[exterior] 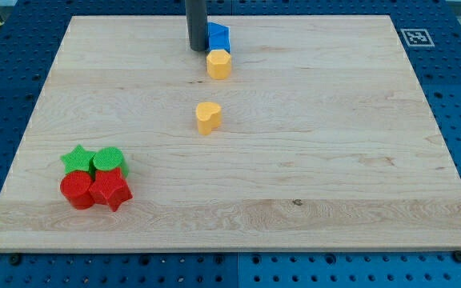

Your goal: Move your arm closer to the blue triangle

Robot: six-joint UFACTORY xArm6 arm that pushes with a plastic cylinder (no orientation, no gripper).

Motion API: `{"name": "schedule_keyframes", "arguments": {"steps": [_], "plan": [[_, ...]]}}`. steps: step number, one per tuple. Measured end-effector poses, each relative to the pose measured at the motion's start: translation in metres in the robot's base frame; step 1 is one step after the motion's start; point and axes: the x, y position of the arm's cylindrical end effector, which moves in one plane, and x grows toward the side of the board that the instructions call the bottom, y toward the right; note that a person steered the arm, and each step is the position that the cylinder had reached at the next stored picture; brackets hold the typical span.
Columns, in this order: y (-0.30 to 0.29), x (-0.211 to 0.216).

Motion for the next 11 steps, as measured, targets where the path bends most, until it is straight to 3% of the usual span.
{"name": "schedule_keyframes", "arguments": {"steps": [2,5,11], "plan": [[-0.046,-0.007],[-0.038,-0.063],[0.005,-0.048]]}}
